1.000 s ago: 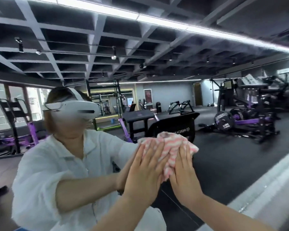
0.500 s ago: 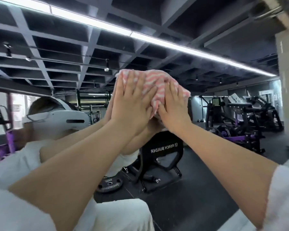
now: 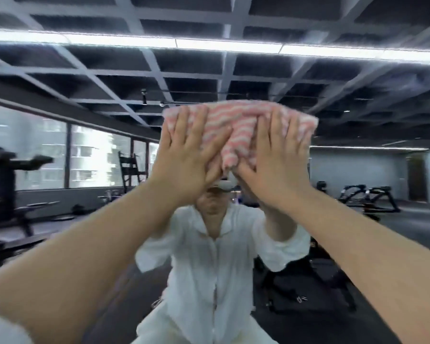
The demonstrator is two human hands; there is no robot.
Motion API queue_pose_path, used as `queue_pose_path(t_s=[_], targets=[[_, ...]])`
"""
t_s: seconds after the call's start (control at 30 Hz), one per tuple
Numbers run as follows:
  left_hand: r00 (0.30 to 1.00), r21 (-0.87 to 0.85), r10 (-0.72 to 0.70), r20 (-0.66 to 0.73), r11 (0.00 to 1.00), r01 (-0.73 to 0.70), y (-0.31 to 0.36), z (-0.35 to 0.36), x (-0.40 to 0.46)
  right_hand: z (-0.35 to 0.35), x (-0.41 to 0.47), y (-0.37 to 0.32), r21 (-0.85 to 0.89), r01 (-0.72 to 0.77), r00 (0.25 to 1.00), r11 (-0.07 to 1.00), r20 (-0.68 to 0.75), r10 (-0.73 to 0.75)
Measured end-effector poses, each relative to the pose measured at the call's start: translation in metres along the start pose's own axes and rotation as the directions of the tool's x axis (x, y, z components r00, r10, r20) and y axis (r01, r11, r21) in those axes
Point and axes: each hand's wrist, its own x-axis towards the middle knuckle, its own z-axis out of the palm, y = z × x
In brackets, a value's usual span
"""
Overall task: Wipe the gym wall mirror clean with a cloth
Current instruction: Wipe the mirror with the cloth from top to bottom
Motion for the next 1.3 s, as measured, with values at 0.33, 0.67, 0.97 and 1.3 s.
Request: queue_pose_path(t_s=[0.33,0.67,0.97,1.3], targets=[[0.973,0.000,-0.201,0.110,0.979,0.202,0.033,0.002,0.002,0.015,-0.005,0.028,0.131,0.301,0.926,0.945,-0.278,-0.256],[0.983,0.006,0.019,0.184,1.000,-0.021,0.119,0.021,-0.180,0.100,-0.209,0.026,0.065,0.403,0.906,0.913,-0.172,-0.388],[0.987,-0.037,0.135,0.082,0.990,-0.132,0.057,0.018,-0.124,0.071,-0.107,0.006,0.115,0.262,0.937,0.958,-0.268,-0.224],[0.993,-0.085,0.033,0.115,0.996,-0.023,0.061,0.019,-0.169,0.101,-0.167,-0.019,0.093,0.331,0.915,0.939,-0.273,-0.296]])
